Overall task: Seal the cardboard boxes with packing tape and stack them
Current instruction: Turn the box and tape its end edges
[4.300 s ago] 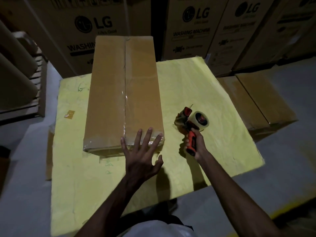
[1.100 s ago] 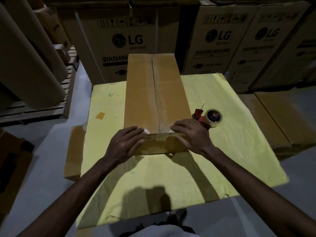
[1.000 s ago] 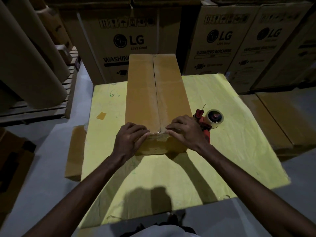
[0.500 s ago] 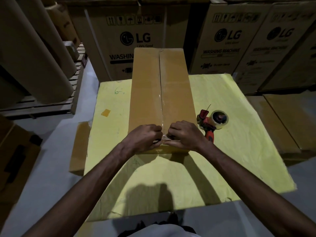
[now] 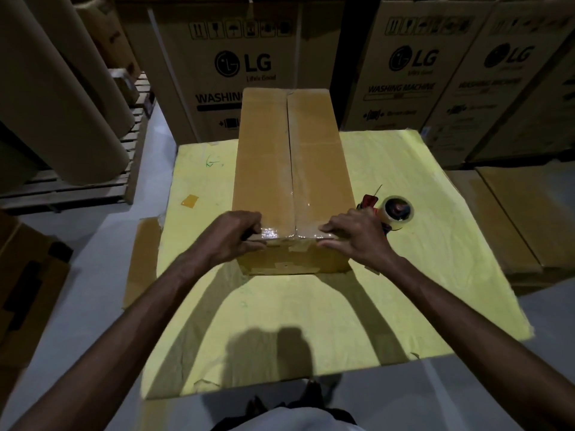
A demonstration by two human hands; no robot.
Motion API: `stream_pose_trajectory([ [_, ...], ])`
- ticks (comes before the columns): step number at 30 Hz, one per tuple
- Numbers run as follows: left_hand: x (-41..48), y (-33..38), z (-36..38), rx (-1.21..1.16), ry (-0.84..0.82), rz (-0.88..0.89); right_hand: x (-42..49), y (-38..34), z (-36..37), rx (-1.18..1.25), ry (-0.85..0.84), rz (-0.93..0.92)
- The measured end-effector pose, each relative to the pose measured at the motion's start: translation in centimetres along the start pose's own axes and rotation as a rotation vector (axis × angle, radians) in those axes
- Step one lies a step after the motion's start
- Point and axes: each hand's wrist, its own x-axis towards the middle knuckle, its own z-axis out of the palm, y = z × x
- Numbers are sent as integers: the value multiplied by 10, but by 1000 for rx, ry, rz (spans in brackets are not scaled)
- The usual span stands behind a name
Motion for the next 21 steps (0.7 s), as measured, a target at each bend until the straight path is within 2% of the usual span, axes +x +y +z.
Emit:
stream_pose_trajectory([
  [3,-10,-23,-13,-84,14,-58,-1,11,-16,80,-18,50],
  [9,-9,-34,-13,-172,0,-116,-5,33,-32,213,-161,146],
  [12,-6,-36,-13,-205,-26,-107,-12,39,-29,289,-148,175],
  [16,-7,-36,-10,-187,-16,-65,-9,32,-32,270,-154,172],
  [21,-11,-41,-10,-175,-89,-73,-10,34,-39,185,-249,114],
])
